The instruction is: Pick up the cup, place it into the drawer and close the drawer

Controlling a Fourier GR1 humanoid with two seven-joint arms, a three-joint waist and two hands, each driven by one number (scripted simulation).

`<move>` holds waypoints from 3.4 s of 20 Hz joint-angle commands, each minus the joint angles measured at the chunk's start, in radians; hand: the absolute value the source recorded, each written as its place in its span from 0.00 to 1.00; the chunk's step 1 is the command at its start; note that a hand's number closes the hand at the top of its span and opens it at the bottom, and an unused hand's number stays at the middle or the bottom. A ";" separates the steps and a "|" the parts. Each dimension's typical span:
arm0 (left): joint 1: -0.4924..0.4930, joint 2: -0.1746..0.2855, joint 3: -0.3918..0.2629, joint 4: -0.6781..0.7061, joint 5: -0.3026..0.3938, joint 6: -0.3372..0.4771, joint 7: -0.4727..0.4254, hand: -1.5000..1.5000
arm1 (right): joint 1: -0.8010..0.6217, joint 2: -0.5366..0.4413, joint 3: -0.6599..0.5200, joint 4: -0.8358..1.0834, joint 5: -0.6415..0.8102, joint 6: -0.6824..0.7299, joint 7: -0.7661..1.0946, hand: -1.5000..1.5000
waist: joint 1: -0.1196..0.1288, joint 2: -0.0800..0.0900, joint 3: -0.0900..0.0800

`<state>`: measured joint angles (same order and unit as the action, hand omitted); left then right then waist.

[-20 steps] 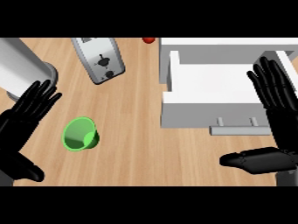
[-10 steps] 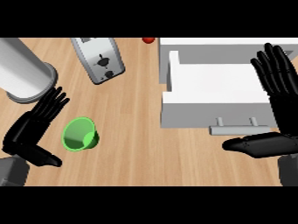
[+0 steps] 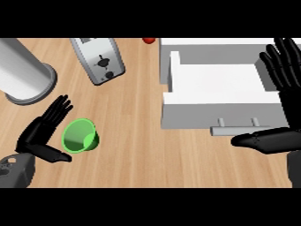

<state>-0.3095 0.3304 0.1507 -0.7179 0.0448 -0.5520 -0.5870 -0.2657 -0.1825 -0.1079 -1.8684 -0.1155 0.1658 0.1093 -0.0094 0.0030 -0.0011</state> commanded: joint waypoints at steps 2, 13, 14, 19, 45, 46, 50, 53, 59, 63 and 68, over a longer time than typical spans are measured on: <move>-0.077 -0.017 -0.019 0.264 -0.108 0.031 -0.228 0.00 | -0.057 -0.003 -0.004 -0.001 0.003 -0.021 0.048 0.00 | -0.006 0.002 -0.001; -0.122 -0.019 -0.023 0.451 -0.141 0.052 -0.427 0.00 | 0.013 -0.001 -0.007 0.002 -0.007 0.016 -0.016 0.00 | -0.018 0.007 -0.003; -0.133 -0.021 -0.040 0.451 -0.162 0.065 -0.436 0.00 | -0.034 -0.010 -0.021 0.009 -0.015 0.004 0.015 0.00 | -0.016 0.007 -0.003; -0.171 -0.055 -0.034 0.499 -0.165 0.110 -0.450 0.00 | -0.066 0.009 -0.002 0.035 0.007 -0.016 0.012 0.00 | -0.023 0.013 -0.005; -0.202 -0.155 -0.016 0.408 -0.146 0.254 -0.641 1.00 | -0.002 -0.028 -0.036 0.059 -0.016 0.045 -0.034 0.00 | -0.019 0.013 -0.003; -0.203 -0.166 -0.008 0.401 -0.124 0.181 -0.651 1.00 | -0.023 -0.018 -0.034 0.044 -0.014 0.023 -0.013 0.00 | -0.017 0.011 -0.004; -0.202 -0.157 0.093 0.395 -0.035 0.270 -0.642 1.00 | -0.030 -0.022 -0.029 0.021 -0.019 0.024 0.008 0.00 | -0.009 0.010 -0.003; -0.205 -0.191 0.202 0.372 0.053 0.441 -0.606 1.00 | 0.017 -0.039 -0.053 0.006 -0.040 0.046 0.003 0.00 | -0.010 0.005 -0.002; -0.311 -0.208 0.146 0.283 0.032 0.375 -0.514 1.00 | 0.012 -0.022 -0.034 -0.027 -0.012 0.012 0.036 0.00 | -0.001 -0.004 0.001; -0.387 -0.249 0.110 0.160 0.031 0.430 -0.379 1.00 | 0.031 -0.029 -0.027 0.028 0.017 0.036 -0.019 0.00 | 0.013 -0.006 0.002; -0.467 -0.294 0.041 0.000 0.021 0.457 -0.182 1.00 | 0.028 -0.040 -0.057 -0.018 -0.011 0.023 0.029 0.00 | 0.016 -0.011 0.002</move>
<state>-0.7012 0.0601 0.2290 -0.6199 0.0693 -0.1207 -0.8905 -0.2400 -0.2302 -0.1707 -1.8695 -0.1381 0.2050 0.1234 0.0034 -0.0055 0.0008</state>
